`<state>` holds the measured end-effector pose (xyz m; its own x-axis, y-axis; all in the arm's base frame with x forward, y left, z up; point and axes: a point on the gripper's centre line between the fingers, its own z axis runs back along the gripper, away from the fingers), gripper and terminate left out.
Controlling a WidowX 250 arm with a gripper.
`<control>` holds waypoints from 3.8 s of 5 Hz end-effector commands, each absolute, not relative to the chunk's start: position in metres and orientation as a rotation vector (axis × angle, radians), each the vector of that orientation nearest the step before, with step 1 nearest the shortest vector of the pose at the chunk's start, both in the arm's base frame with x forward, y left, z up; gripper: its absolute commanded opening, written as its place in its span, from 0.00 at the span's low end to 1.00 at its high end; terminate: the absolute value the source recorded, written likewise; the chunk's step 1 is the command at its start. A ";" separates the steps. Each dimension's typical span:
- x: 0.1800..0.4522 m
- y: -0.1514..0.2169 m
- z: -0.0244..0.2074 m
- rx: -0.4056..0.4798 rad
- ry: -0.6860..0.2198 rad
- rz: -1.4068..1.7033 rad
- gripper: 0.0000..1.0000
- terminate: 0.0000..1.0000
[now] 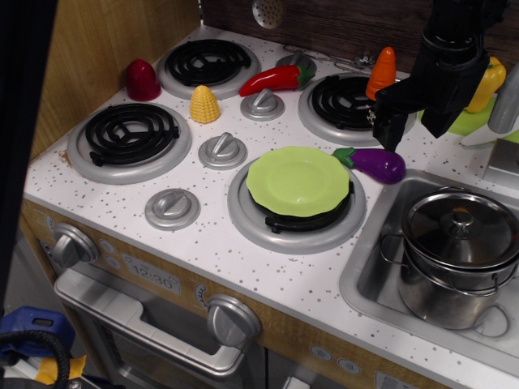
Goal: Put eggplant on plate
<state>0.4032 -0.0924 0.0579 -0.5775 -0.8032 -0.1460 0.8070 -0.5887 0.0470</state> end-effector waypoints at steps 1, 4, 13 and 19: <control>0.403 -0.092 0.058 0.187 0.030 -2.192 1.00 0.00; 0.425 -0.086 0.061 0.294 0.062 -1.996 1.00 0.00; 0.419 -0.069 0.003 0.289 -0.045 -1.928 1.00 0.00; 0.421 -0.045 0.072 0.342 0.145 -1.930 0.00 0.00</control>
<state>0.4057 -0.0375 0.0441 -0.3565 -0.8823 -0.3074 0.9295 -0.3684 -0.0206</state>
